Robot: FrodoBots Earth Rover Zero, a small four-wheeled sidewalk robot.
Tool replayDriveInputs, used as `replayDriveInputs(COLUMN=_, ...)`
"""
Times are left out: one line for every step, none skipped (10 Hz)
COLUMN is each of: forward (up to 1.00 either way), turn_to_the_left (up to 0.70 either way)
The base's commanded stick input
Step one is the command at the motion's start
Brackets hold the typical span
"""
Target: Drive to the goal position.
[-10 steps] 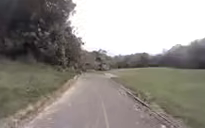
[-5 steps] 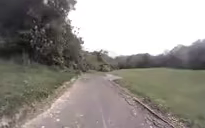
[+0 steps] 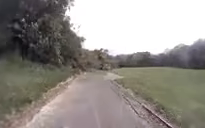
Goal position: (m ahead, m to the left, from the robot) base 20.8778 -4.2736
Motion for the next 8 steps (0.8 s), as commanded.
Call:
replayDriveInputs(forward=0.85, turn_to_the_left=0.18)
replayDriveInputs(forward=0.85, turn_to_the_left=0.0)
replayDriveInputs(forward=0.85, turn_to_the_left=0.0)
replayDriveInputs(forward=0.85, turn_to_the_left=0.0)
replayDriveInputs(forward=0.85, turn_to_the_left=0.0)
replayDriveInputs(forward=0.85, turn_to_the_left=0.14)
replayDriveInputs(forward=0.85, turn_to_the_left=0.24)
replayDriveInputs(forward=0.85, turn_to_the_left=0.09)
